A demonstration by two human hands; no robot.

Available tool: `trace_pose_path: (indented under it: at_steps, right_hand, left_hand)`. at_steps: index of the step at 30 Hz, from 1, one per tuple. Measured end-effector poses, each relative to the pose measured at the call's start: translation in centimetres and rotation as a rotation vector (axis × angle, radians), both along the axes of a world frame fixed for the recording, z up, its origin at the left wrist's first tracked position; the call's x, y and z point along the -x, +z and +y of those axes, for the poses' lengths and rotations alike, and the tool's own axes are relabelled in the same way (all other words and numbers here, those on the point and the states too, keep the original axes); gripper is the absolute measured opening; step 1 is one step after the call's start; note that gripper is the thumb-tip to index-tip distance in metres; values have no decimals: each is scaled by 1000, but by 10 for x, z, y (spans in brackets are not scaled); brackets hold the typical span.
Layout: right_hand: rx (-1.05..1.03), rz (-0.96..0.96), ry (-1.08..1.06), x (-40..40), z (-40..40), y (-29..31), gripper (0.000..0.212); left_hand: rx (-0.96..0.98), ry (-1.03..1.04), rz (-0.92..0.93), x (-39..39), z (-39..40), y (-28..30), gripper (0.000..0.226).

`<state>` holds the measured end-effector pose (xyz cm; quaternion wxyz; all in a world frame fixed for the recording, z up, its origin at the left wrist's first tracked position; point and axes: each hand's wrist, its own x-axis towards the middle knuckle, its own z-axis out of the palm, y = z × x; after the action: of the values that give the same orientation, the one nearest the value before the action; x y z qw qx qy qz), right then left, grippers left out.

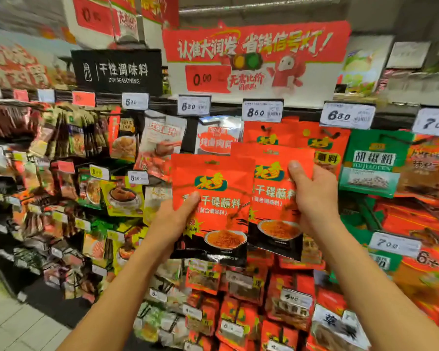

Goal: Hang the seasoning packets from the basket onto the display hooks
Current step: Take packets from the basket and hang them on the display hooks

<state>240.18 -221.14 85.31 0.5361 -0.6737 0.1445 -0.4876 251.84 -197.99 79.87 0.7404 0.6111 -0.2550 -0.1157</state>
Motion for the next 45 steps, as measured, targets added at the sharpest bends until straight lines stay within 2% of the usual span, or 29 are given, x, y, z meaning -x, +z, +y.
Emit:
trace_pose_path:
  at_steps: [3, 5, 9, 18, 25, 30, 33, 37, 39, 42, 45]
  right_hand:
    - [-50, 9, -20, -26, 3, 16, 18]
    - [-82, 21, -64, -38, 3, 24, 25]
    - [-93, 67, -144, -53, -4, 38, 29]
    - [-19, 101, -286, -66, -15, 39, 42]
    - [11, 136, -375, -73, -13, 45, 40]
    - [-17, 161, -337, -73, -16, 45, 40]
    - [-88, 60, -201, -70, -20, 41, 43]
    - [-165, -22, -62, -65, -25, 34, 50]
    - [-148, -18, -76, -63, -28, 33, 55]
    - [37, 111, -178, -64, -31, 32, 59]
    - [129, 158, -291, -68, -31, 32, 46]
  left_hand:
    - [-3, -16, -58, -16, -12, 18, 22]
    - [-1, -50, -82, -25, -21, 28, 14]
    - [5, -88, -55, -43, -37, 36, 29]
    - [9, -196, -69, -49, -52, 37, 26]
    - [41, -201, -84, -58, -58, 28, 22]
    - [77, -187, -44, -64, -70, 32, 27]
    - [66, -179, -40, -62, -84, 41, 34]
    - [21, -167, -62, -56, -107, 55, 22]
    - [-9, -156, -49, -56, -115, 61, 19]
    - [-16, -162, -32, -57, -122, 68, 19]
    - [-26, -172, -15, -57, -123, 72, 21]
